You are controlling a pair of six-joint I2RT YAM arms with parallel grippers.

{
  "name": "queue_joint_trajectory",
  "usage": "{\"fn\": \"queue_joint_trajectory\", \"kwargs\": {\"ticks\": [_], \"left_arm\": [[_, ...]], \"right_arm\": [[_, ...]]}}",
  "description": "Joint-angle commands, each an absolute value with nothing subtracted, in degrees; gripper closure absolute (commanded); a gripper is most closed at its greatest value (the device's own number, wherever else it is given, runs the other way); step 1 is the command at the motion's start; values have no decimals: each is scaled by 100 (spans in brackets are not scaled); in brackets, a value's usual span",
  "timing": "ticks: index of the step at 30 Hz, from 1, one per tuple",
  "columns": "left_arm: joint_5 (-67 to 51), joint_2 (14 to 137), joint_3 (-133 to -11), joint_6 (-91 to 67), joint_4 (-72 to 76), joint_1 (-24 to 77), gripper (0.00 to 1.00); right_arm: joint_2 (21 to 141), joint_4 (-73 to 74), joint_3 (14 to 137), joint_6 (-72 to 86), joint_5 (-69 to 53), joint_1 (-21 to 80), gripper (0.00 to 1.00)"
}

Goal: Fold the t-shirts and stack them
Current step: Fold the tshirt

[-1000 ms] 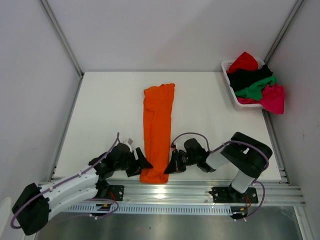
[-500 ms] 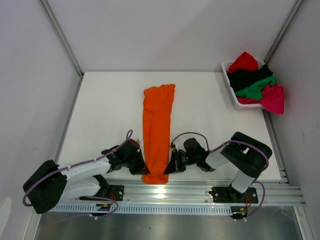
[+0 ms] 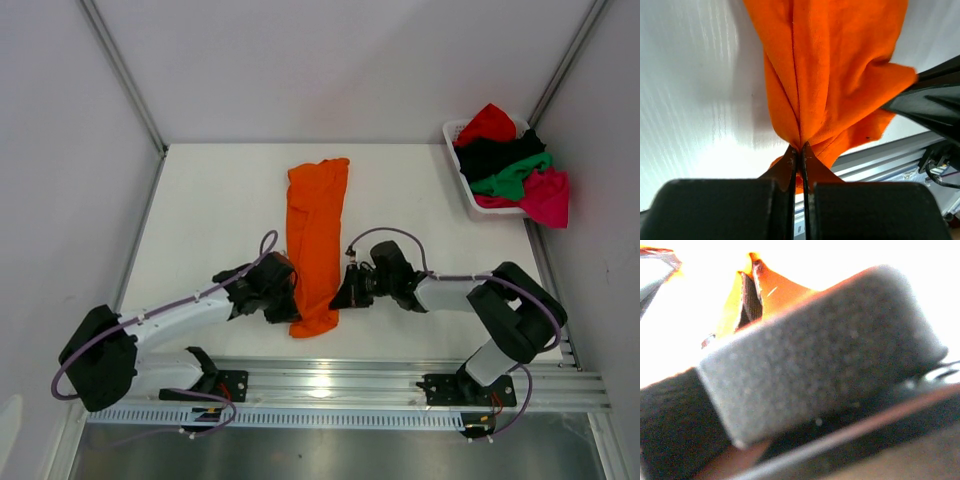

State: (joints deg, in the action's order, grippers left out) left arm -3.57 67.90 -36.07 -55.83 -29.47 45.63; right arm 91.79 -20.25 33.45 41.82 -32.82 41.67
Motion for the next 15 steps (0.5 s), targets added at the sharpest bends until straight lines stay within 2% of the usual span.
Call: {"fn": "queue_joint_trajectory", "kwargs": {"ticks": [1,6,15], "left_arm": [[-132,7022,-3919,-5344,-3226,4579,99],[-62,7294,-4139,-5256,-3225,4570,99],[176,8024,-5475,-4773,-3787,4026,99]], "right_arm": [[8991,-1389,3638,3736,-3173,3947,96],[9079,-1275,3814,3683,-3217,3692,96],[9334,-248,4903,3226,-3190,3419,96]]}}
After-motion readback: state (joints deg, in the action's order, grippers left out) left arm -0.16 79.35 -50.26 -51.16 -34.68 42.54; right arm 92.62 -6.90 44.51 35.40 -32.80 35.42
